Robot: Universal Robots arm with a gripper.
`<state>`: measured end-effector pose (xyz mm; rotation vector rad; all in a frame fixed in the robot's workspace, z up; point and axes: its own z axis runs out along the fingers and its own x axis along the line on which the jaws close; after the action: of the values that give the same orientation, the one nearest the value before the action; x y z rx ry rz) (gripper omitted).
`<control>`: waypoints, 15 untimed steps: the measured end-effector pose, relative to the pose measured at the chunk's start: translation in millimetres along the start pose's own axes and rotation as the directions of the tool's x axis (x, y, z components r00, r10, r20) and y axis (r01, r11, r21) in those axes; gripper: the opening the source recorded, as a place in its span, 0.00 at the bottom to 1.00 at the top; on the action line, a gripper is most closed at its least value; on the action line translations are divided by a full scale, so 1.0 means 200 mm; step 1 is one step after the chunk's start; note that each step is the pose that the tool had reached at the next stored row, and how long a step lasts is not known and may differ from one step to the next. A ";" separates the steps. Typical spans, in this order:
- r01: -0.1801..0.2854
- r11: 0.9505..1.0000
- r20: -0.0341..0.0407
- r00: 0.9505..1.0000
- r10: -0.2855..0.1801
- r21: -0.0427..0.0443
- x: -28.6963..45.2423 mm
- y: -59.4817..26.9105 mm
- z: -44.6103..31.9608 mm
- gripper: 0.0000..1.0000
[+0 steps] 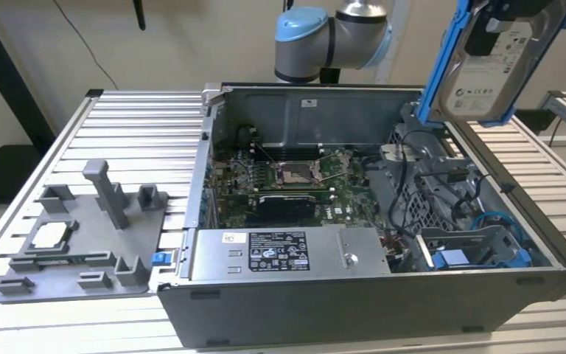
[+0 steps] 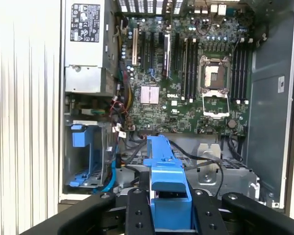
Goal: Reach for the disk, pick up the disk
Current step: 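Pick up the disk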
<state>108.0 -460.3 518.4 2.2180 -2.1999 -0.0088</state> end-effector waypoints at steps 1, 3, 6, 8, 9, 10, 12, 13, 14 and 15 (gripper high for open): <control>0.000 1.000 -0.006 1.000 0.000 0.000 0.010 0.000 0.000 0.00; 0.000 1.000 -0.019 1.000 0.000 0.000 0.028 0.000 0.001 0.00; -0.001 1.000 -0.038 0.999 0.001 0.000 0.055 0.000 0.000 0.00; -0.001 1.000 -0.044 0.999 0.001 0.000 0.077 0.001 0.002 0.00; -0.001 1.000 -0.045 0.999 0.001 0.000 0.092 0.001 0.003 0.00; -0.001 1.000 -0.045 0.999 0.001 0.000 0.110 0.001 0.006 0.00; -0.001 1.000 -0.045 0.999 0.001 0.000 0.147 0.002 0.014 0.00; -0.001 1.000 -0.045 0.999 0.001 0.000 0.167 0.003 0.019 0.00; -0.001 1.000 -0.045 0.999 0.001 0.000 0.188 0.004 0.023 0.00; -0.001 1.000 -0.045 0.999 0.001 0.000 0.210 0.005 0.027 0.00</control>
<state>107.1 -502.3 513.3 2.1947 -2.1777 0.0400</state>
